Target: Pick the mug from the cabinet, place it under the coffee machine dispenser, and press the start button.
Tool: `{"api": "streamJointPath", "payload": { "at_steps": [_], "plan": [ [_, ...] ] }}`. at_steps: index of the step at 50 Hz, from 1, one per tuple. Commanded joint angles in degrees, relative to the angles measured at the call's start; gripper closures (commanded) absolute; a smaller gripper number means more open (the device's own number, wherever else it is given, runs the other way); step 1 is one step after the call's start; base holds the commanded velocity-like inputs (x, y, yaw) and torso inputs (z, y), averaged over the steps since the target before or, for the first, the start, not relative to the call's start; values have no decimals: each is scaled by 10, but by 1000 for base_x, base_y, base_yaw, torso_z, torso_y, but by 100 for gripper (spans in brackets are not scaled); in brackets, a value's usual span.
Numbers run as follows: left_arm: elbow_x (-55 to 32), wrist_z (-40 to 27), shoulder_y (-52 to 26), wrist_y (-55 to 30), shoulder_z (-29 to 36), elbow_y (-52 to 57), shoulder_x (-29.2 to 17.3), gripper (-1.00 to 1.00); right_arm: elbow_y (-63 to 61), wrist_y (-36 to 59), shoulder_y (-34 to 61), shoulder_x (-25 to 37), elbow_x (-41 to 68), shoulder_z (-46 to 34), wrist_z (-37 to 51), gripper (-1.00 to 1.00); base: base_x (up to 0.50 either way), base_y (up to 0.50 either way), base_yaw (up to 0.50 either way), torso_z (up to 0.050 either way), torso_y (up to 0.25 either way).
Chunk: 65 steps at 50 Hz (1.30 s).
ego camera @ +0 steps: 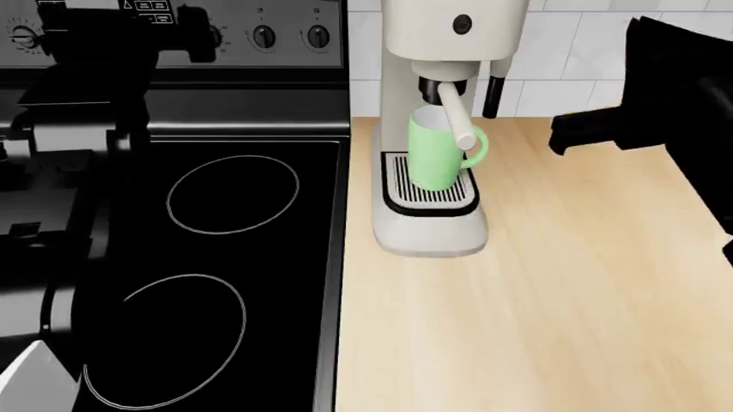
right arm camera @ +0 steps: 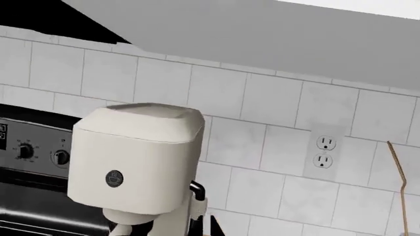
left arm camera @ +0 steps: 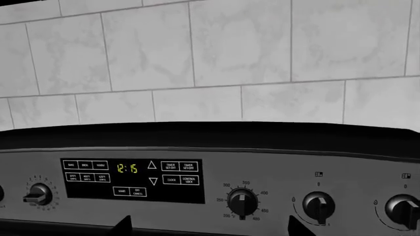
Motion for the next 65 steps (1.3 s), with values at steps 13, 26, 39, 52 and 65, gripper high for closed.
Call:
{"api": "streamJointPath", "payload": {
  "at_steps": [13, 26, 39, 52, 65],
  "plan": [
    [1, 0, 9, 3, -5, -1, -1, -100, 212, 44, 136, -38, 110, -67, -60, 100, 0, 0, 0, 0, 0],
    [1, 1, 14, 5, -7, -1, 0, -100, 282, 48, 164, -69, 55, -102, -128, 100, 0, 0, 0, 0, 0],
    [2, 1, 18, 6, -10, -1, 1, -100, 303, 41, 161, -97, 35, -124, -170, 100, 0, 0, 0, 0, 0],
    [4, 2, 19, 6, -12, -1, -2, -100, 303, 30, 157, -116, 34, -129, -201, 100, 0, 0, 0, 0, 0],
    [5, 2, 23, 6, -15, -1, -1, -100, 325, -7, 154, -123, -28, -137, -257, 100, 0, 0, 0, 0, 0]
  ]
}}
